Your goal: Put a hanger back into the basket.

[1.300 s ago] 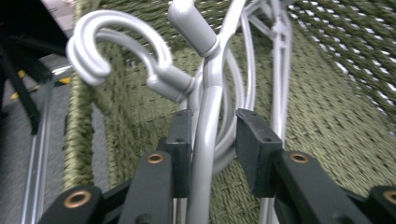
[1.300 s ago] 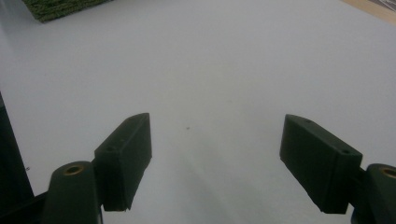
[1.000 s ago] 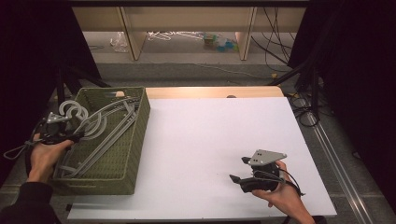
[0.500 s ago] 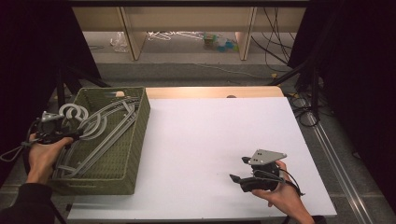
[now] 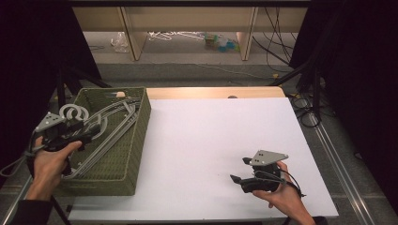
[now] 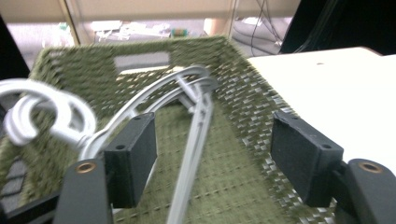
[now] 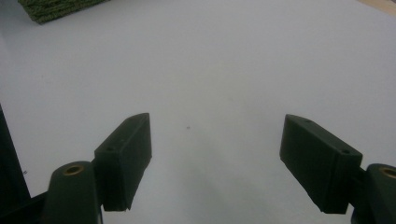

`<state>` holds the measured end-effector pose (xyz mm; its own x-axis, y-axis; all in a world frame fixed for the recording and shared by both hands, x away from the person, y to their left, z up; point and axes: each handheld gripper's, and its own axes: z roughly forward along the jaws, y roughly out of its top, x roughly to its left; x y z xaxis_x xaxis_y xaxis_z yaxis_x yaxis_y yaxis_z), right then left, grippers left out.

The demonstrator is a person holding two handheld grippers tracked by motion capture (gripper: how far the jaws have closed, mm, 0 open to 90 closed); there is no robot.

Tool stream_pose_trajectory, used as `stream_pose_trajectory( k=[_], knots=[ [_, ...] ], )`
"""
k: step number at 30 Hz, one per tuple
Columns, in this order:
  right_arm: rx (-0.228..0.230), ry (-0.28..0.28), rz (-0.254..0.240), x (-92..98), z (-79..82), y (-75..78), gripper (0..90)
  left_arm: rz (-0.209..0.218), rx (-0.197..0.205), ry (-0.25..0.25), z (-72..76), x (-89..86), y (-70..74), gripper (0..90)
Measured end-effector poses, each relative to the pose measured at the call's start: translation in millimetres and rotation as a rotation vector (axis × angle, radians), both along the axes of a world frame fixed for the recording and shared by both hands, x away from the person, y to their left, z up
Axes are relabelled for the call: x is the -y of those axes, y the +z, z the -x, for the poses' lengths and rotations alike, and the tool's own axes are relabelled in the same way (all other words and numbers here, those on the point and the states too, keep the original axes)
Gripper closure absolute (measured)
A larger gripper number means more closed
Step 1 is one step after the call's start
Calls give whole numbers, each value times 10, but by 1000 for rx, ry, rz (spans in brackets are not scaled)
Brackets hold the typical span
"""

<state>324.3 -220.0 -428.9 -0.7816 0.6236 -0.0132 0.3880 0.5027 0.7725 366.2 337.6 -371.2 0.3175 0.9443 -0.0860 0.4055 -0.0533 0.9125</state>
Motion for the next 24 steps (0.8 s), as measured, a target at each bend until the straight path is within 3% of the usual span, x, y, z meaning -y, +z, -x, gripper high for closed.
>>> stream_pose_trajectory(
  k=[4, 8, 11, 15, 17, 18, 24],
  knots=[
    [4, -3, -10, 1, -10, -10, 254, 6, 49, -57, 150, 257, 53, 201],
    [-1, -7, -15, -6, -12, -20, 250, 48, 65, -103, 229, 420, 86, 212],
    [-1, -14, -27, -2, -10, -11, 250, 39, 92, -130, 302, 569, 88, 202],
    [-2, -20, -39, 10, -16, -9, 249, 39, 100, -161, 363, 700, 68, 201],
    [-5, -22, -43, 10, -16, -8, 249, 20, 98, -182, 399, 786, 46, 200],
    [-1, -22, -40, 11, -17, -12, 248, -11, 110, -200, 407, 842, 23, 200],
    [8, -27, -53, 10, -17, -11, 235, 14, 106, -255, 477, 1028, -38, 188]
  ],
)
